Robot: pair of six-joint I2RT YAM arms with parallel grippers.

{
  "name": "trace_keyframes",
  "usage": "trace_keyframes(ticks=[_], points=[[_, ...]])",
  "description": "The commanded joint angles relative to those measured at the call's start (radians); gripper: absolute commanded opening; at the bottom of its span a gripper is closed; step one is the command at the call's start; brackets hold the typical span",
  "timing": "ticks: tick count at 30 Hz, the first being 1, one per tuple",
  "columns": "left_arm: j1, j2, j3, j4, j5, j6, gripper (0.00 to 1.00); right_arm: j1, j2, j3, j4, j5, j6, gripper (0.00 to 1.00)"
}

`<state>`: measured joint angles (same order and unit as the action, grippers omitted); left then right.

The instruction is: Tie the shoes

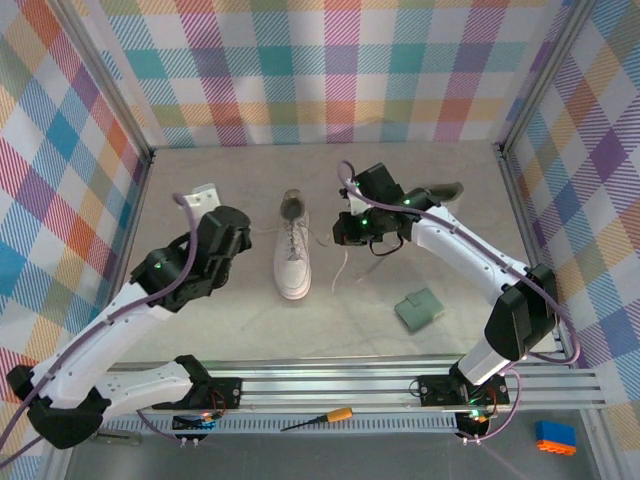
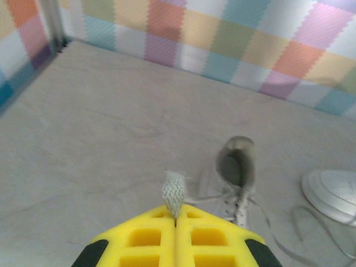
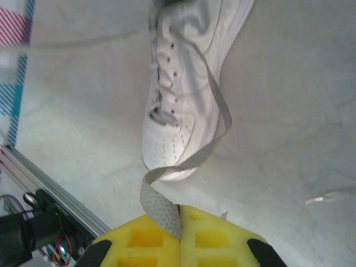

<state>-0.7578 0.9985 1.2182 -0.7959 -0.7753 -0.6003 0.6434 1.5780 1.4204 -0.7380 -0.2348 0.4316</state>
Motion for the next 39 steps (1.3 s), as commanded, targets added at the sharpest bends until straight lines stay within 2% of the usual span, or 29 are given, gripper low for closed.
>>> trace_keyframes(ticks=[1,3,6,10,12,15,22,29,34,39], points=[[0.025,-0.03,-0.024,-0.069,-0.06,0.021,0.0,0.01,-0.031,-0.061,-0.087,0.023,0.018,0.08],[0.032,-0.034,-0.033,-0.08,-0.073,0.018,0.0,0.01,0.006,-0.098,-0.074,0.018,0.026,0.09],[0.047,-0.022,-0.049,-0.069,-0.057,0.017,0.0,0.01,0.111,-0.096,-0.045,0.119,0.034,0.1],[0.067,-0.008,-0.055,-0.065,-0.032,0.015,0.0,0.009,0.137,-0.119,0.018,0.395,0.113,0.21],[0.094,-0.017,-0.064,-0.07,-0.022,0.006,0.0,0.018,0.112,-0.151,0.027,0.466,0.14,0.28],[0.159,-0.039,-0.091,-0.062,0.021,0.001,0.0,0.045,0.045,-0.24,0.084,0.445,0.117,0.37],[0.297,-0.042,-0.142,-0.021,0.17,0.005,0.0,0.071,-0.058,-0.426,0.096,0.277,0.032,0.36],[0.411,-0.018,-0.169,0.035,0.334,-0.012,0.0,0.165,0.072,-0.365,0.077,0.357,0.047,0.37],[0.437,-0.02,-0.166,0.038,0.364,-0.007,0.0,0.165,0.142,-0.347,0.083,0.432,0.087,0.34],[0.437,-0.009,-0.166,0.044,0.396,0.0,0.0,0.165,0.189,-0.342,0.107,0.443,0.086,0.34]])
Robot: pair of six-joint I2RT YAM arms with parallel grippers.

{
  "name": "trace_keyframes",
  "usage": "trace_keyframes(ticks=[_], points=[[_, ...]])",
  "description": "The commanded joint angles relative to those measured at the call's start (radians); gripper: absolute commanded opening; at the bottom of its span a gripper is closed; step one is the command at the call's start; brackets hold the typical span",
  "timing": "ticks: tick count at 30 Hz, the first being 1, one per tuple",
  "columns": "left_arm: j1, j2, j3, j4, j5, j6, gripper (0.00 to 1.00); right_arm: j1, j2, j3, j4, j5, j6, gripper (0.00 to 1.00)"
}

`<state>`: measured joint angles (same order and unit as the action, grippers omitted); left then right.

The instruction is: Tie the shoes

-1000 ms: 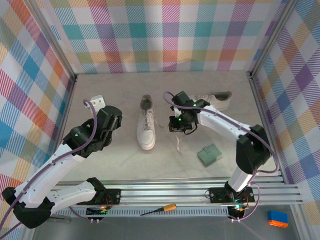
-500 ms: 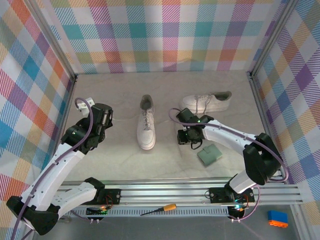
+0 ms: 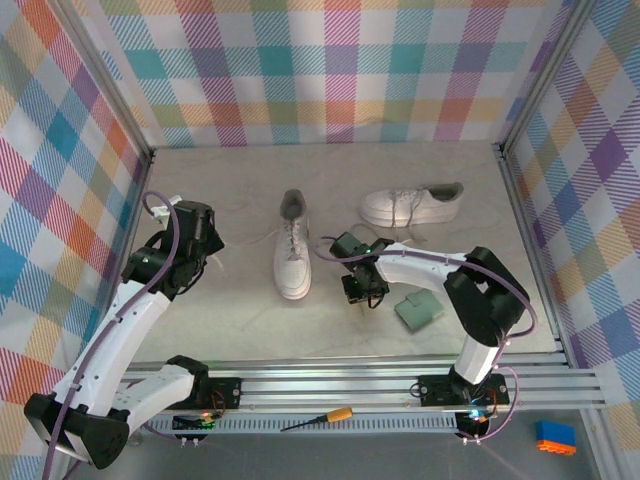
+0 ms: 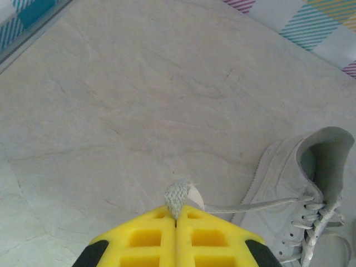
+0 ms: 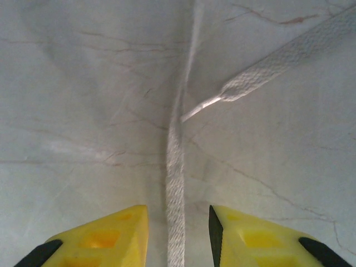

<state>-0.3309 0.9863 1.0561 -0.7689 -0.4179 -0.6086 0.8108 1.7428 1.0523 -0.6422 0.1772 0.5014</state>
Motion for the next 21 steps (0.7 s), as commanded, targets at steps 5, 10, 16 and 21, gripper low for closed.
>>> trace_keyframes(ticks=[5,10,16,21], points=[[0.01,-0.001,-0.013,0.016,0.045,0.012,0.0,-0.002,0.059,0.028,0.045,0.008,0.009,0.33],[0.01,-0.018,-0.01,0.006,0.034,0.018,0.0,-0.003,0.087,0.028,0.058,-0.013,0.009,0.14],[0.01,-0.081,-0.001,0.022,0.059,0.049,0.0,0.002,-0.138,-0.024,0.102,0.003,-0.005,0.0],[0.01,-0.163,-0.01,0.105,0.157,0.087,0.0,0.007,-0.36,-0.002,0.134,-0.113,-0.101,0.0]])
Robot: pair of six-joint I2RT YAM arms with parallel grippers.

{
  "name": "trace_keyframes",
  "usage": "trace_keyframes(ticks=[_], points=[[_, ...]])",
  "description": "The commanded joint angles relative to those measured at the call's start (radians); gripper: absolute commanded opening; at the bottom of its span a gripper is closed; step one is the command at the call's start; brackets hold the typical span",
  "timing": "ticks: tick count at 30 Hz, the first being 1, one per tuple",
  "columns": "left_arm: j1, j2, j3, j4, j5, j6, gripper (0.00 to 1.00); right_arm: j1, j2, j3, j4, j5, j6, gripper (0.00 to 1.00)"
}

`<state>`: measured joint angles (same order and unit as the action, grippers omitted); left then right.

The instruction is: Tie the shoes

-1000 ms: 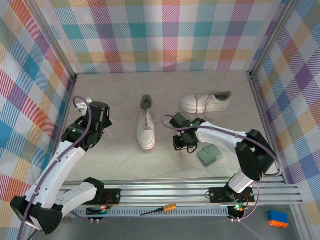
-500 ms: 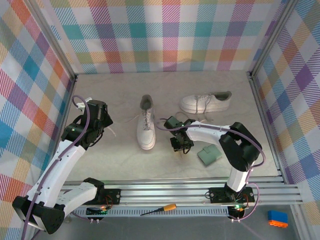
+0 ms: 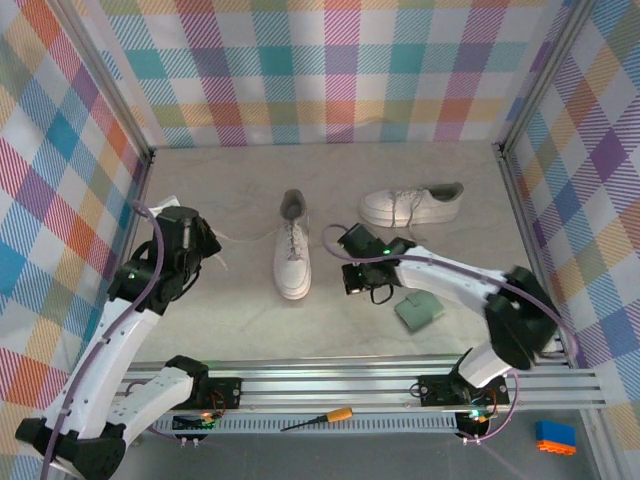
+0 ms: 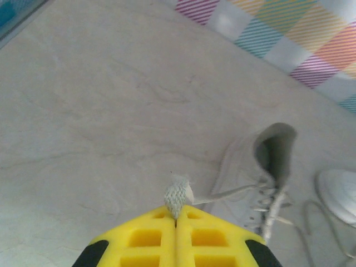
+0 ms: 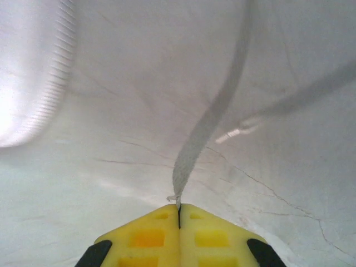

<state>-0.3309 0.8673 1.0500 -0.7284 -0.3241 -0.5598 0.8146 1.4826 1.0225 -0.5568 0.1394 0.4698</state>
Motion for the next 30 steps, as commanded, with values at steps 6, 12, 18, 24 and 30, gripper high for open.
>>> trace_keyframes(ticks=[6,12,18,24,30], points=[[0.01,-0.089,0.011,0.101,0.134,0.054,0.0,0.043,-0.209,0.129,0.047,-0.204,-0.168,0.0],[0.01,-0.116,0.022,0.072,0.098,0.066,0.0,0.076,-0.191,0.213,0.125,-0.336,-0.189,0.0],[0.01,-0.136,0.019,0.046,0.058,0.063,0.0,0.084,-0.069,0.348,0.16,-0.368,-0.185,0.0],[0.01,-0.125,0.016,0.022,0.051,0.057,0.0,0.093,0.057,0.497,0.174,-0.427,-0.189,0.0],[0.01,-0.131,0.006,0.017,0.04,0.052,0.0,0.095,0.185,0.625,0.175,-0.456,-0.188,0.0]])
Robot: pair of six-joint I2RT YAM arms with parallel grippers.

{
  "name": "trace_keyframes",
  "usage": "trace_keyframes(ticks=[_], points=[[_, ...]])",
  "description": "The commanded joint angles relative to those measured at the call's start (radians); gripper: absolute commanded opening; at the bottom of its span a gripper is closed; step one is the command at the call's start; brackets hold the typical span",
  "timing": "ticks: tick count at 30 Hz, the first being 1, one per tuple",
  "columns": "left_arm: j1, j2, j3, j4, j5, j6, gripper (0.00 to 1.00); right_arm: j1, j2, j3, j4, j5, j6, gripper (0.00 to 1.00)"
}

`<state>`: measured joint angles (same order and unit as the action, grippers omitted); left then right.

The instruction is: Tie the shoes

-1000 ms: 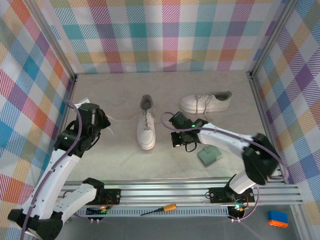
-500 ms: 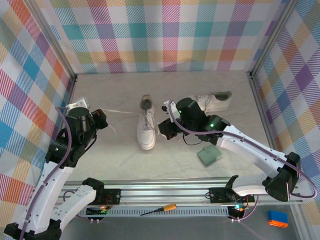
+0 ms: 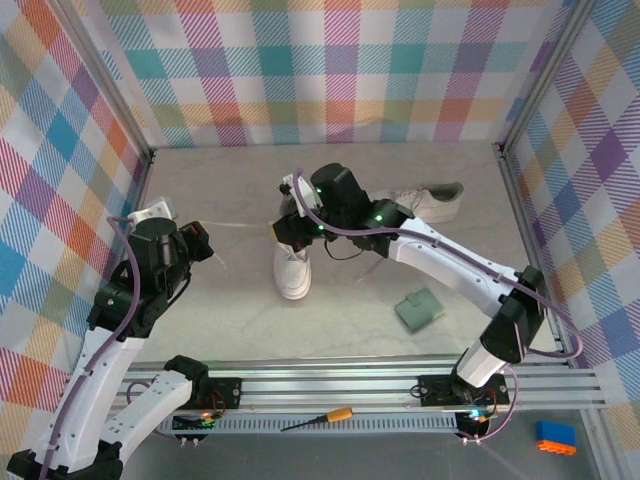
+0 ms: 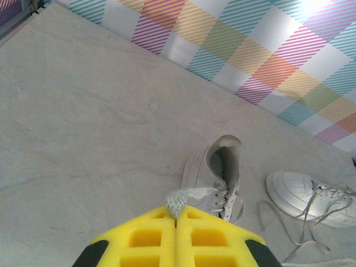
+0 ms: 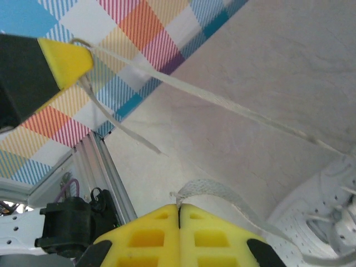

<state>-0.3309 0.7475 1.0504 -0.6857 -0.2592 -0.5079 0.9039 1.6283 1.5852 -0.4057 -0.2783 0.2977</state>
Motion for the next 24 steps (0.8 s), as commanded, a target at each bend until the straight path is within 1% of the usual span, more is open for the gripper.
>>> trace_keyframes(ticks=[1,8,13,16,19,24], points=[[0.01,-0.013,0.005,-0.027,-0.03,-0.001,0.0,0.006,0.059,0.086,0.02,-0.031,-0.017,0.0],[0.01,-0.011,0.005,-0.082,-0.12,-0.018,0.0,0.004,0.179,0.258,-0.024,-0.03,-0.019,0.0],[0.01,0.013,0.017,-0.107,-0.158,-0.023,0.0,0.004,0.234,0.33,-0.106,0.087,0.001,0.0],[0.01,0.031,0.026,-0.125,-0.185,-0.028,0.0,0.004,0.246,0.316,-0.116,0.123,0.016,0.0],[0.01,0.043,0.022,-0.118,-0.166,-0.026,0.0,0.004,0.267,0.327,-0.124,0.142,0.025,0.0],[0.01,0.043,-0.014,-0.065,-0.094,-0.004,0.0,0.003,0.335,0.413,-0.177,0.104,0.027,0.0]])
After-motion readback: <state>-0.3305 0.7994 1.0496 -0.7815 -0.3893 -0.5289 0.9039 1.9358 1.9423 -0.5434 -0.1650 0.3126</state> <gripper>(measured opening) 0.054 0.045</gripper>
